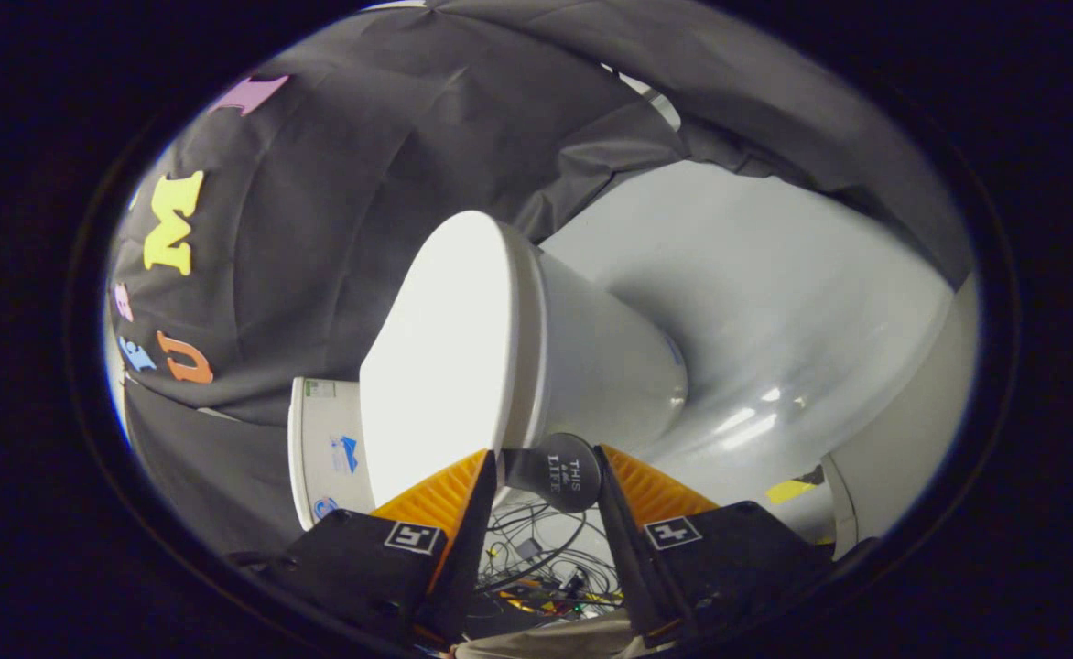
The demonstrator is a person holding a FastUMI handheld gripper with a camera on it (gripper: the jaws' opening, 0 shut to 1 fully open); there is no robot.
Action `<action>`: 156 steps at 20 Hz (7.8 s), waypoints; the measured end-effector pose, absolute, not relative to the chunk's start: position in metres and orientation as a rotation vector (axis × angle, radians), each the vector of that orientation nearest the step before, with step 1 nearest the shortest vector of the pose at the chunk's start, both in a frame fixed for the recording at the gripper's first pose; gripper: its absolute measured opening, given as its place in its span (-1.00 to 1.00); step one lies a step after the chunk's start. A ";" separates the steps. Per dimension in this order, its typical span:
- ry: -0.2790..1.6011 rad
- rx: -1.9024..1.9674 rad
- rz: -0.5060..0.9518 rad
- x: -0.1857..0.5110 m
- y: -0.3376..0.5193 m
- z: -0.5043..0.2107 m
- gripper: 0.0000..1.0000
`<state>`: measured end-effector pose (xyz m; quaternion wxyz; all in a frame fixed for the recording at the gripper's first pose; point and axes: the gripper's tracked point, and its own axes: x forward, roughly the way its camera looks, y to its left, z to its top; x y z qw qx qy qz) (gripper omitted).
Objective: Open the toilet lid.
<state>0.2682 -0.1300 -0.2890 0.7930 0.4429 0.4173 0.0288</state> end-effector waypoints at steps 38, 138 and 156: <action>0.627 0.652 0.242 0.266 -0.053 -0.081 -0.73; 0.295 -0.495 0.363 0.204 0.359 0.057 0.25; 0.155 -0.145 0.165 0.057 0.074 0.060 0.58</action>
